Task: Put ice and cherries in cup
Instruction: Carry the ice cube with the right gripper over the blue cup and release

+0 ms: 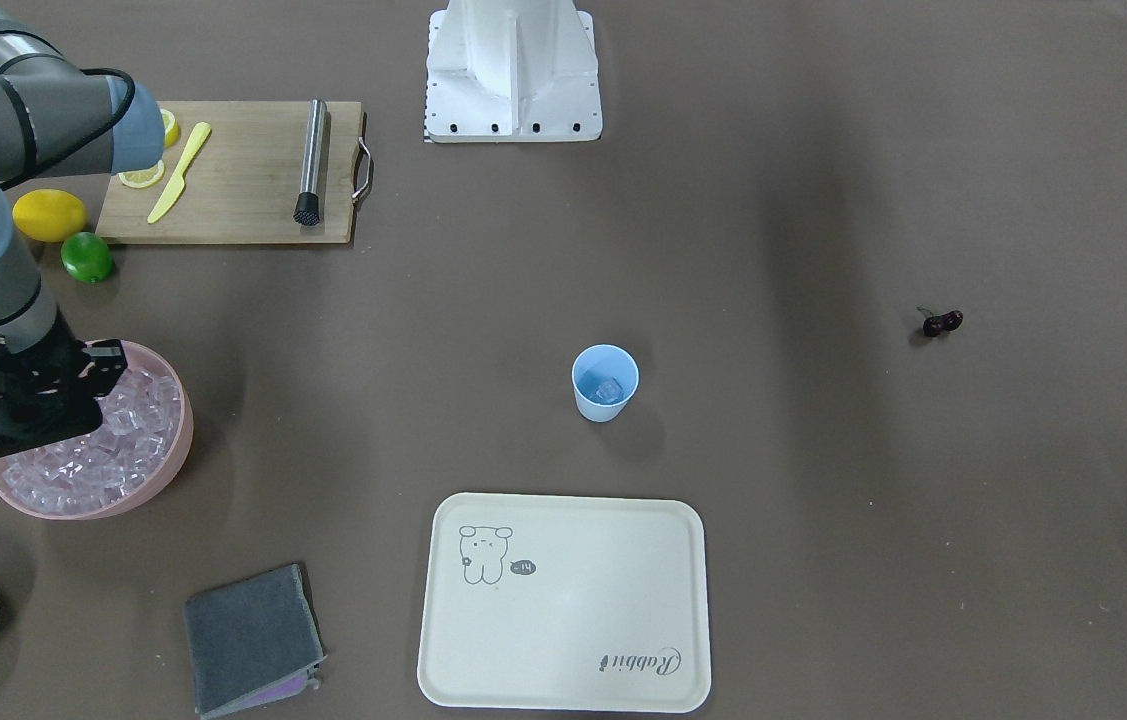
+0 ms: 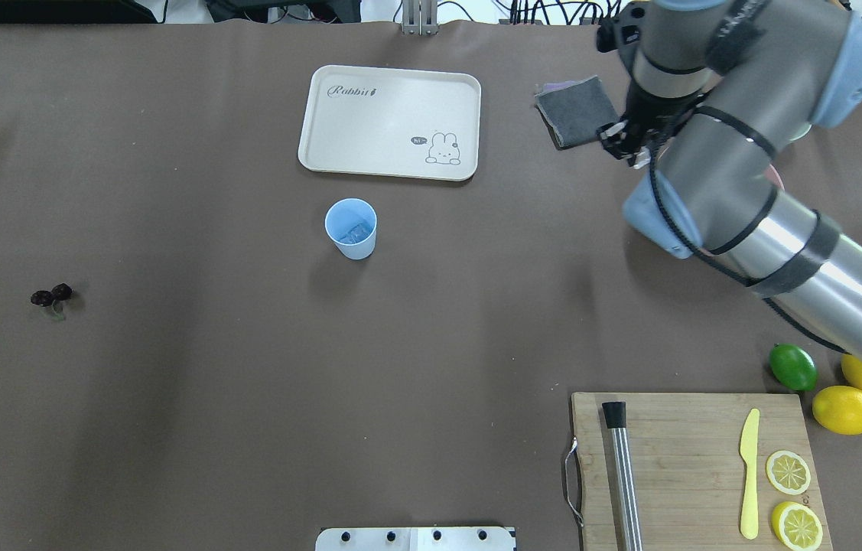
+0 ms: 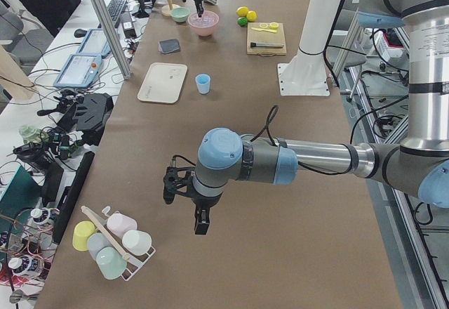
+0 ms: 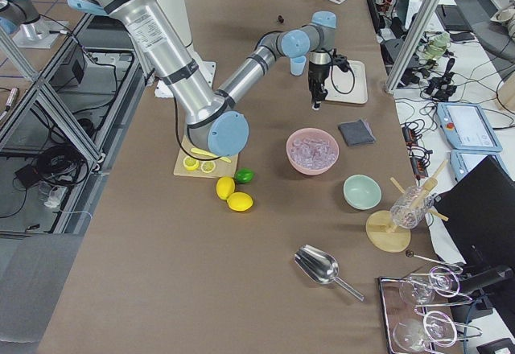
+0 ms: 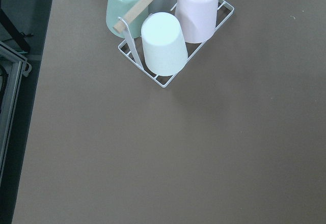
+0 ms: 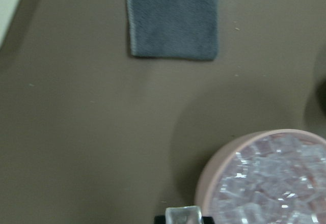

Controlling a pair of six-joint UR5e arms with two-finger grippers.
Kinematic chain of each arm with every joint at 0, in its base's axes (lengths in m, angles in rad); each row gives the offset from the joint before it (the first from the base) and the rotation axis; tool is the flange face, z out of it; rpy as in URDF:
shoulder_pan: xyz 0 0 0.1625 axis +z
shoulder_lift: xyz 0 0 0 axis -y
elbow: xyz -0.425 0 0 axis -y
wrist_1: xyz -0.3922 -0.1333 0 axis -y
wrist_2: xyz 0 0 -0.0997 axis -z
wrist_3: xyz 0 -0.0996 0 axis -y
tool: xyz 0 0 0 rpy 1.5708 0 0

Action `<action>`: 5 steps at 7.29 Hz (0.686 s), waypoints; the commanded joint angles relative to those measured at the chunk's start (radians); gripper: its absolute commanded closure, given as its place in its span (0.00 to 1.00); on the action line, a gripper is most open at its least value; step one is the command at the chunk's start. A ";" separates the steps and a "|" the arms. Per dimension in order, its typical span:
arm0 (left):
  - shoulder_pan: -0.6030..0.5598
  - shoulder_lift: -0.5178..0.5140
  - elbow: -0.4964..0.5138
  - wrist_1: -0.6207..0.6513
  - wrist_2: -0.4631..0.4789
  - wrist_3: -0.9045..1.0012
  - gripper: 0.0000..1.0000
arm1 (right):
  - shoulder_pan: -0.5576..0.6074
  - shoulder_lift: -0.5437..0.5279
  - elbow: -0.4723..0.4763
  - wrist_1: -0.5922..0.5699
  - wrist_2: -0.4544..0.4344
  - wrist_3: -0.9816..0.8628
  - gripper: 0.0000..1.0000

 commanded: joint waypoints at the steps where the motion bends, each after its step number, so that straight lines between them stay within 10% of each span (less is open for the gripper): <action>1: 0.000 -0.004 0.003 0.003 0.000 0.000 0.02 | -0.151 0.245 -0.147 0.056 -0.004 0.351 0.79; 5: -0.002 -0.003 0.009 0.001 0.000 0.001 0.02 | -0.271 0.344 -0.350 0.376 -0.086 0.542 0.78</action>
